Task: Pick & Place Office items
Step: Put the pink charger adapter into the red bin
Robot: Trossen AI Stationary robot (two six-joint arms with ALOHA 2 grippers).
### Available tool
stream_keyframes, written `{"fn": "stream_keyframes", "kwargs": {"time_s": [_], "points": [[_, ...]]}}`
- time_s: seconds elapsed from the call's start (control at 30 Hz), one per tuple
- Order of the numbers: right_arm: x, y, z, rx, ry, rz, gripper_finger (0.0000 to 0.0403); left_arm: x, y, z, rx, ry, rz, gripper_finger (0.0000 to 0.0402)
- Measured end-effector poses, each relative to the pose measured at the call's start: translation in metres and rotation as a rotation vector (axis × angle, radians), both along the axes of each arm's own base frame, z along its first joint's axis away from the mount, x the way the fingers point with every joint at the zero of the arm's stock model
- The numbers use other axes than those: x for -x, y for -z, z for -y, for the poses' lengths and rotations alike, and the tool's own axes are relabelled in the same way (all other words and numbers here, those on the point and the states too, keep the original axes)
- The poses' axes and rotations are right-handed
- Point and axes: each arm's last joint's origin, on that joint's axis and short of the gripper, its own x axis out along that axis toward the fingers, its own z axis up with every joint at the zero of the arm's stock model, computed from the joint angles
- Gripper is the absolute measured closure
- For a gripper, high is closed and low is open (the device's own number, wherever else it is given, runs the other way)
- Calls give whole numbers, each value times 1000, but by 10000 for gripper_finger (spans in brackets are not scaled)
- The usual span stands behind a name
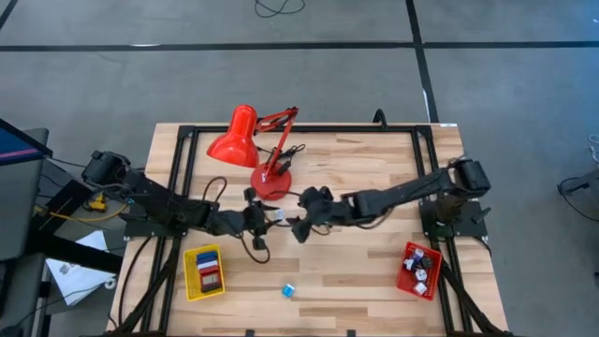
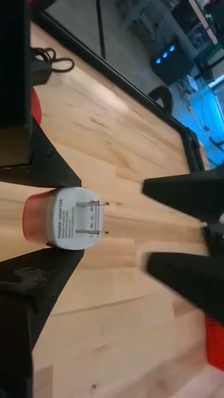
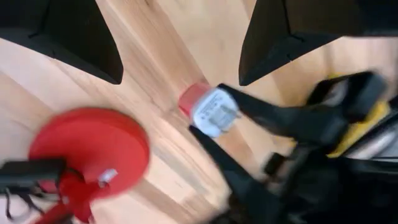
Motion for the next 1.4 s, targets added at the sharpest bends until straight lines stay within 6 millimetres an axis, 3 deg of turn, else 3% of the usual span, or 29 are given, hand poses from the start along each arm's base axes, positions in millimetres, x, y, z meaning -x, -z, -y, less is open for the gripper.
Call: {"fn": "stream_keyframes", "kwargs": {"time_s": [0.13,0.3,0.57,1.1,1.4], "points": [[-20,-5,6,-12,47,-88,91,0,2,-3,-5,-13,-21,262],[-41,-18,0,-35,55,-31,91,1,4,-6,-25,-43,-43,261],[-67,0,0,-54,88,-45,91,1,3,-5,-27,-43,-39,261],[-65,6,7,-94,222,-84,129,1,1,0,-20,-23,-14,261],[-65,5,6,-148,218,-81,177,0,-2,0,-11,-37,27,261]]}}
